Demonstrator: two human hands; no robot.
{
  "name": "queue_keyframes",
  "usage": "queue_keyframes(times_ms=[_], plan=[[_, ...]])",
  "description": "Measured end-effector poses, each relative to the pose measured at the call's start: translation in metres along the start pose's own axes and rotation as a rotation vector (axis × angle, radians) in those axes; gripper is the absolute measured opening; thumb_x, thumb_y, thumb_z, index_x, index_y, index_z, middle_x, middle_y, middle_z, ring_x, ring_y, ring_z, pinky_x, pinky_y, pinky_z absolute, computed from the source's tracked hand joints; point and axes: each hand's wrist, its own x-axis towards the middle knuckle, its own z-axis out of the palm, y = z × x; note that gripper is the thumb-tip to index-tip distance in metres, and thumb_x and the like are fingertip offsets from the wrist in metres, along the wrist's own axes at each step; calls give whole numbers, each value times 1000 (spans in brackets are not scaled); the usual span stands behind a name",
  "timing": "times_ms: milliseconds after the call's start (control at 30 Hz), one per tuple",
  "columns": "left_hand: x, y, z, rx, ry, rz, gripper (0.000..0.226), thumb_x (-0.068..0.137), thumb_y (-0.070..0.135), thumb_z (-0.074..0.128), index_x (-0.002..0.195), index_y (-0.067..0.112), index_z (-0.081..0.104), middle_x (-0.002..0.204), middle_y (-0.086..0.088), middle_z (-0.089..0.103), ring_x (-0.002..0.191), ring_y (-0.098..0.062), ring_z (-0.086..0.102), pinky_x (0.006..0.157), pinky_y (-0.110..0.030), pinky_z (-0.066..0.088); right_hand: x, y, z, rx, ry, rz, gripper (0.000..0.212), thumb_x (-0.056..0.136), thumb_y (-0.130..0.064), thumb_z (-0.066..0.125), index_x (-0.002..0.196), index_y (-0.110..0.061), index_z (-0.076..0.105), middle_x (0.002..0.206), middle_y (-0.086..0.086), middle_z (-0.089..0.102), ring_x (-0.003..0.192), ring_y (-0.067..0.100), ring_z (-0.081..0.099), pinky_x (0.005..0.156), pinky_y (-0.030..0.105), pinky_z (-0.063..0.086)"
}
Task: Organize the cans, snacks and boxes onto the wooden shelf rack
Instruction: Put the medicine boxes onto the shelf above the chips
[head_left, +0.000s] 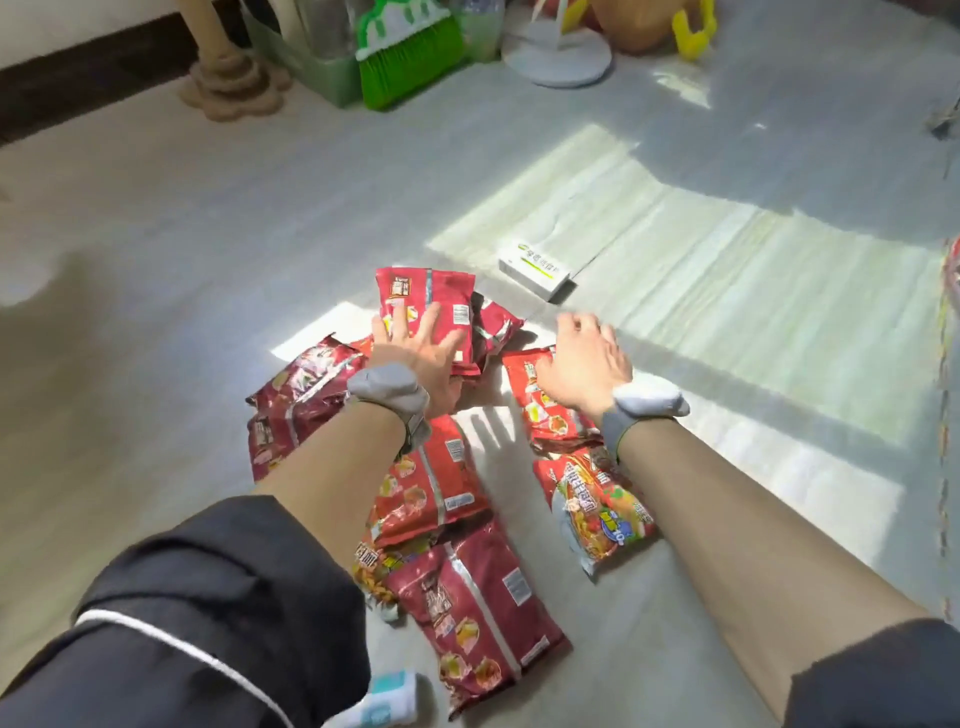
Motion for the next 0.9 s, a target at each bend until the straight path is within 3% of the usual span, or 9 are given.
queue_keyframes(times_ms=[167,333,467,600,700,733,833,900], plan=[[75,-9,29,-114,-106,-74,86,89,75,43,151,51,-11,164,-5,-20,148,-47,-12,113,-69,6,70,11,44,-4,-82,5,52,93,-27,49,141,-12,38,150,13,35,134,38,37,102,47,40],[102,-9,54,-134,-61,-116,80,87,73,41,153,51,1,166,-4,-1,148,-47,-3,111,-68,19,139,17,71,-24,-45,5,73,92,-28,54,156,-11,21,166,10,11,147,36,21,114,49,30],[92,-8,67,-205,49,-93,75,92,71,32,154,48,-4,166,-4,-3,149,-46,-1,113,-65,19,177,16,83,-106,-93,19,80,98,-33,46,161,-21,-3,169,-4,-12,155,23,-4,120,49,15],[93,-11,79,-248,63,-112,70,96,68,26,153,48,-10,166,-2,-6,149,-45,-3,115,-64,17,192,3,97,-96,-82,2,70,101,-39,37,161,-21,4,169,-1,1,154,24,1,120,51,10],[93,-4,82,-187,66,-125,70,96,68,21,152,47,-16,166,-3,-11,149,-45,-10,116,-64,15,185,-8,103,-101,109,7,60,96,-40,43,147,-10,38,153,16,34,144,34,24,112,48,25],[93,-3,83,-179,66,-122,70,97,68,20,152,46,-18,166,-4,-13,149,-45,-11,116,-64,14,182,-9,104,-112,137,20,57,93,-41,46,139,-8,45,149,19,37,143,37,25,110,49,25],[92,-7,82,-163,50,-110,71,96,68,18,151,46,-21,165,-4,-15,149,-45,-11,116,-64,14,180,-7,104,-46,63,77,54,96,-39,53,139,-11,39,155,25,25,146,44,20,114,53,21],[91,-6,80,-150,31,-115,72,96,70,18,150,46,-23,165,-4,-16,149,-44,-11,117,-63,14,176,-3,102,-47,64,69,51,99,-35,53,139,-8,37,146,24,37,133,44,38,106,50,33]])
